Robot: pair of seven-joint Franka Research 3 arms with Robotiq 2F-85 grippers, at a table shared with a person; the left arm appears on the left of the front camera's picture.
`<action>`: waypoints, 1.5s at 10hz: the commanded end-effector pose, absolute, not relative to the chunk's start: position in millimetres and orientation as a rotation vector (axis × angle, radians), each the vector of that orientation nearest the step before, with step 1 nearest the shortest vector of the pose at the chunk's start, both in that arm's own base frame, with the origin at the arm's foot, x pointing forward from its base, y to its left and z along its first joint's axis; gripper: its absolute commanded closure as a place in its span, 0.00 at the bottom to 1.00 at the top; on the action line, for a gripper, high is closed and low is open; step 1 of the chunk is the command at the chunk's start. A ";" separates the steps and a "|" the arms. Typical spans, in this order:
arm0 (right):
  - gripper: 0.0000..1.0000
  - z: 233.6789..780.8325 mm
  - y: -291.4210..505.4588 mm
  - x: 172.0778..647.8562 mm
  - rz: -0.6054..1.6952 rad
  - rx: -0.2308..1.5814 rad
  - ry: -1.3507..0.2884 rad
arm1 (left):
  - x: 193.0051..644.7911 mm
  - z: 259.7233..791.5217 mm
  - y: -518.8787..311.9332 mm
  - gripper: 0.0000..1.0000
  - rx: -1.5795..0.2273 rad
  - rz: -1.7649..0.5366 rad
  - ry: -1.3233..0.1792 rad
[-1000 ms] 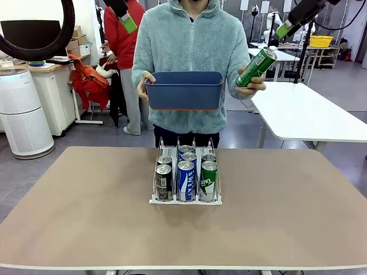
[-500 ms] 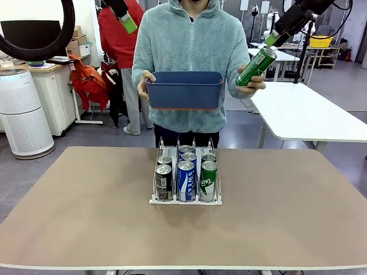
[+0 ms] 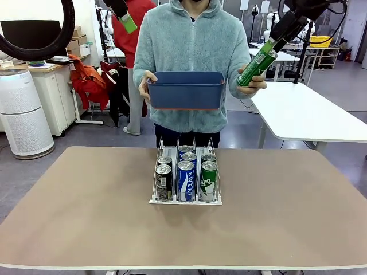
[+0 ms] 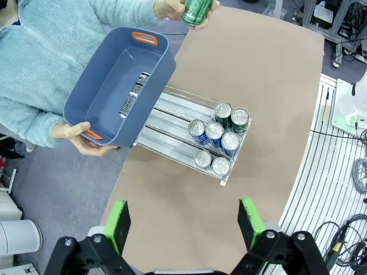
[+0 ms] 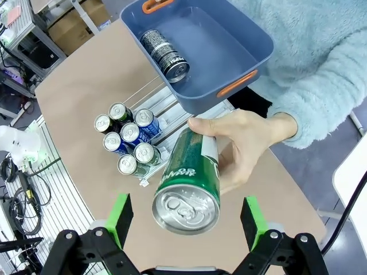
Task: Fill the beverage cans into the dispenser.
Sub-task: Pick up the Sprite handed by the human.
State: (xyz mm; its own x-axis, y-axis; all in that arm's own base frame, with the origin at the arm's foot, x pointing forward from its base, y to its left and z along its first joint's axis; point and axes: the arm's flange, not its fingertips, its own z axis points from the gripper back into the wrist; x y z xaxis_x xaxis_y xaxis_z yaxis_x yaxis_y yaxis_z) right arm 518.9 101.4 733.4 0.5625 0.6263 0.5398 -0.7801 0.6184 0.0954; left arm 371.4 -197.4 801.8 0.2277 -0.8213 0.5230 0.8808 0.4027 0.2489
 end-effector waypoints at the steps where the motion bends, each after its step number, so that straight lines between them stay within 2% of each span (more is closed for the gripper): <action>1: 0.00 732.0 101.2 522.5 0.840 0.329 -0.449 | 371.2 799.8 -194.4 0.00 -0.098 -1.178 -0.636; 15: 0.00 706.8 107.9 527.4 0.842 0.354 -0.428 | 371.2 799.8 -194.4 0.00 -0.098 -1.178 -0.636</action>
State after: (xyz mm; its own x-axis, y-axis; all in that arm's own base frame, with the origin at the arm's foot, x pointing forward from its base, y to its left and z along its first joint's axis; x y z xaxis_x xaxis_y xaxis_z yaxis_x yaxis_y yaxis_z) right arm 526.8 109.6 706.5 0.5895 0.6373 0.4964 -0.7783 0.6125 0.1380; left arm 371.4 -197.4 801.8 0.2278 -0.8213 0.5230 0.8808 0.4028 0.2489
